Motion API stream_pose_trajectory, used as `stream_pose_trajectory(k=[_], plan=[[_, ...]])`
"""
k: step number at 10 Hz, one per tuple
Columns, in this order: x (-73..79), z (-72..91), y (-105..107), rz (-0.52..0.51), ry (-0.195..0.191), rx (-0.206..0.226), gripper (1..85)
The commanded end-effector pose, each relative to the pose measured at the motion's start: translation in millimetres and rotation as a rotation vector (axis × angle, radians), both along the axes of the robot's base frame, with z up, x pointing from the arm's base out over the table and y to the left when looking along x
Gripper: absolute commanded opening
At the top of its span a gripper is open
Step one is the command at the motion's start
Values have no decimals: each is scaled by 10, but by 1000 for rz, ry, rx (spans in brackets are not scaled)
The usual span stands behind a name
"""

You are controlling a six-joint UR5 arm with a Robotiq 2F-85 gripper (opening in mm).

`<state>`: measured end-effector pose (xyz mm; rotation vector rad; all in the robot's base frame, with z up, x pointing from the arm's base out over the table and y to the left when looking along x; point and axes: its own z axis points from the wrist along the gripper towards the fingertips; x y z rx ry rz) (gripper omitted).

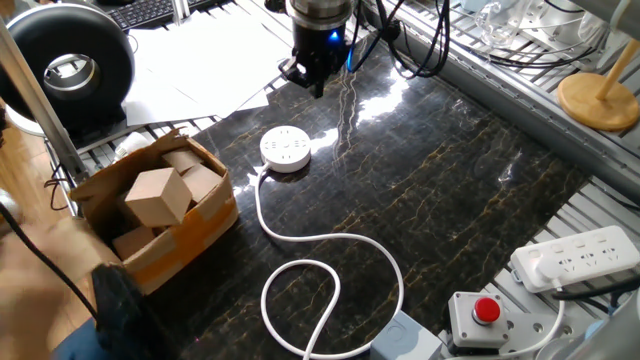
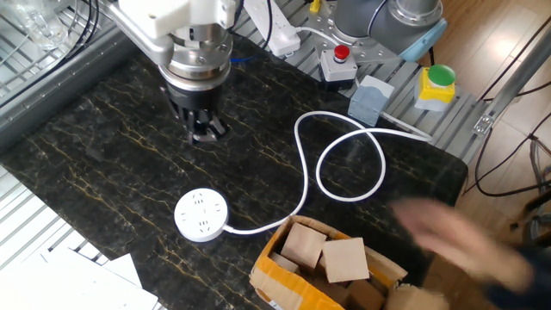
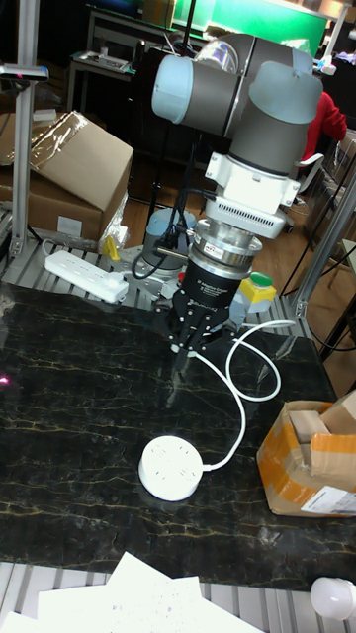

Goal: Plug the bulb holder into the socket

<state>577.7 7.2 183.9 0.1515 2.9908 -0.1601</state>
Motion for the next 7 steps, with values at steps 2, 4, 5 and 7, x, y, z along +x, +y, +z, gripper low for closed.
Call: stream_pose_trajectory(k=[2,4,5,7], plan=[[65,67,-260,63,-7,-91,13],[67,69,-258,66,-6,-87,13],[42,77,-267,83,7,-85,13],[-8,106,-364,137,40,-90,13]])
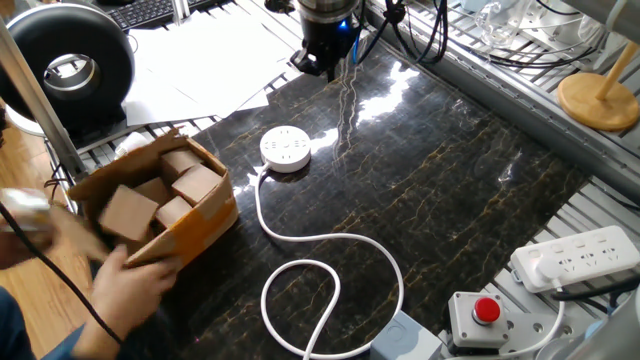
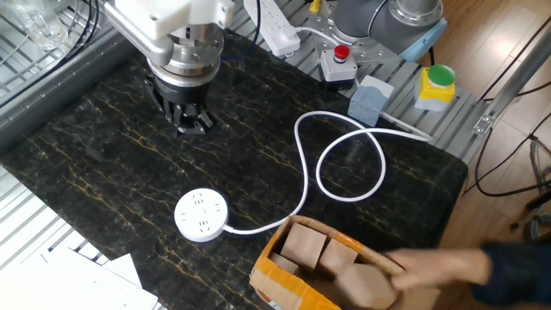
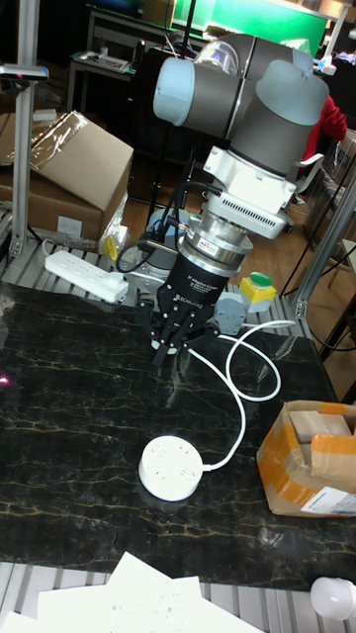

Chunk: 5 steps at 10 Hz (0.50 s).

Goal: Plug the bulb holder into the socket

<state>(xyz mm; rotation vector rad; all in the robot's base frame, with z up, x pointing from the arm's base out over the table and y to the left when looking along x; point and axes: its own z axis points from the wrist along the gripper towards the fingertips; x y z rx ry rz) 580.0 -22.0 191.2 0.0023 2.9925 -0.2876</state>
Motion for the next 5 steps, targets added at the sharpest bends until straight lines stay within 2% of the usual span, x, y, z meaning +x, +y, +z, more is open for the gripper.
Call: stream_pose_trajectory(k=[1,5], plan=[[-31,35,-81,47,27,-3,13],[-26,38,-110,53,25,-15,13]])
